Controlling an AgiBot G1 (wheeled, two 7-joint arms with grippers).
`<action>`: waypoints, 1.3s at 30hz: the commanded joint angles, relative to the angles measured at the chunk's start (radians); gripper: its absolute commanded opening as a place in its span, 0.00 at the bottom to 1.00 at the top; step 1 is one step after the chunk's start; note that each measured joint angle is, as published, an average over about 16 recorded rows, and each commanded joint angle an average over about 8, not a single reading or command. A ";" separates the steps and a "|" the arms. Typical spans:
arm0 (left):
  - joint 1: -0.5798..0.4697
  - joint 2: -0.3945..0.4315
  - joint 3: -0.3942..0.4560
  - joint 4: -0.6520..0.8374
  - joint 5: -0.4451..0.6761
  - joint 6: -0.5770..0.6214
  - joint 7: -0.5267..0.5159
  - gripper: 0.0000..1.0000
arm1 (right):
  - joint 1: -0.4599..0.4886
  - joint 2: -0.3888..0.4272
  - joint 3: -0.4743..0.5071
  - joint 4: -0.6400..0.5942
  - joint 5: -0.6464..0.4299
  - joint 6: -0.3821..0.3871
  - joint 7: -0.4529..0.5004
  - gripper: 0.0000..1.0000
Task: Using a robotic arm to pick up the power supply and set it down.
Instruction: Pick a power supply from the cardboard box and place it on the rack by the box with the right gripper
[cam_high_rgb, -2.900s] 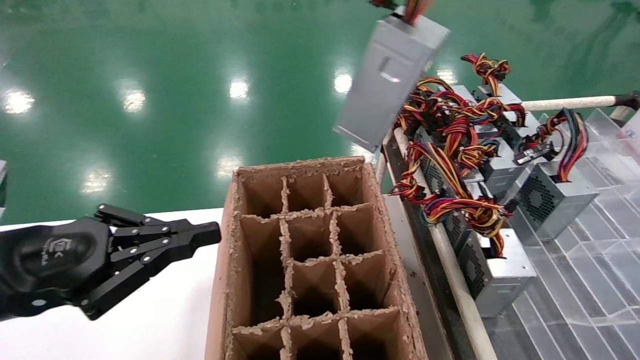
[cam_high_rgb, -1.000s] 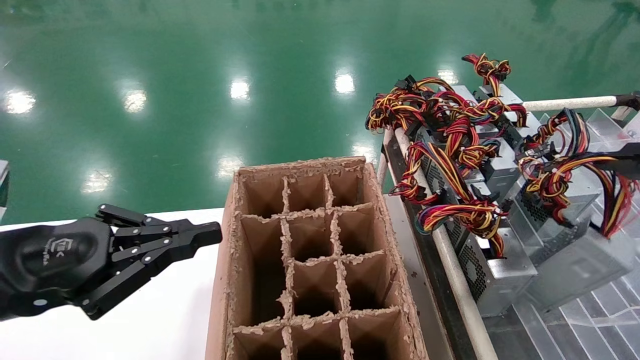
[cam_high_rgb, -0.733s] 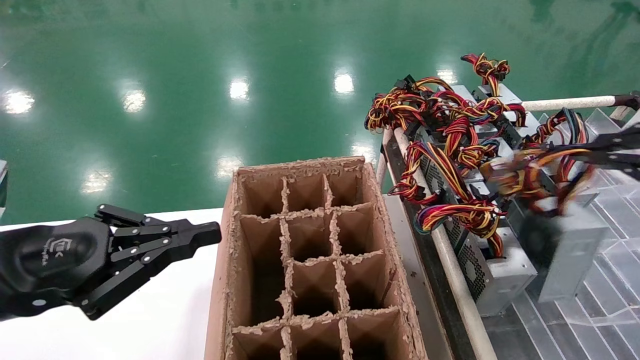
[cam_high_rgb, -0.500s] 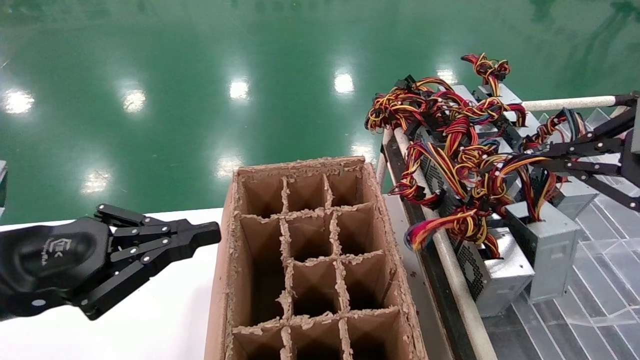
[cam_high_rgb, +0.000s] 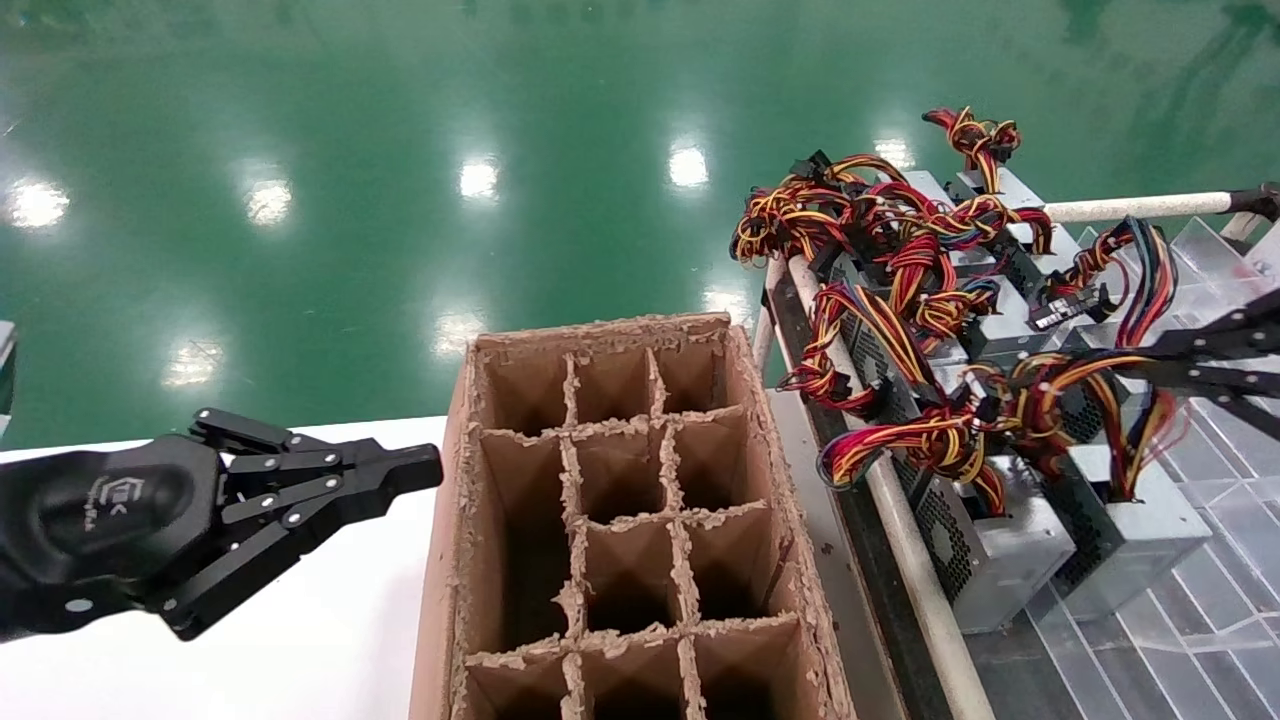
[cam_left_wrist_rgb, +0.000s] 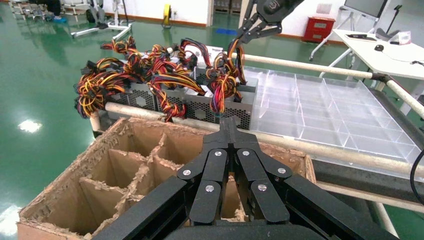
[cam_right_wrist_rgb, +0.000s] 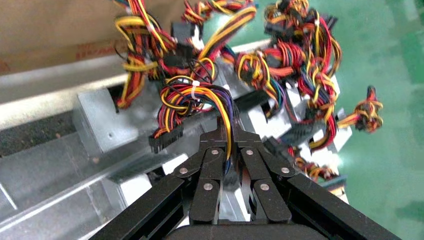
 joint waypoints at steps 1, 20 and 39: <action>0.000 0.000 0.000 0.000 0.000 0.000 0.000 0.00 | -0.001 0.007 0.000 0.001 -0.002 0.000 0.005 0.00; 0.000 0.000 0.000 0.000 0.000 0.000 0.000 0.00 | -0.082 0.078 0.006 0.006 0.163 0.105 -0.071 0.00; 0.000 0.000 0.000 0.000 0.000 0.000 0.000 0.00 | -0.167 0.126 -0.033 0.004 0.264 0.142 -0.110 0.71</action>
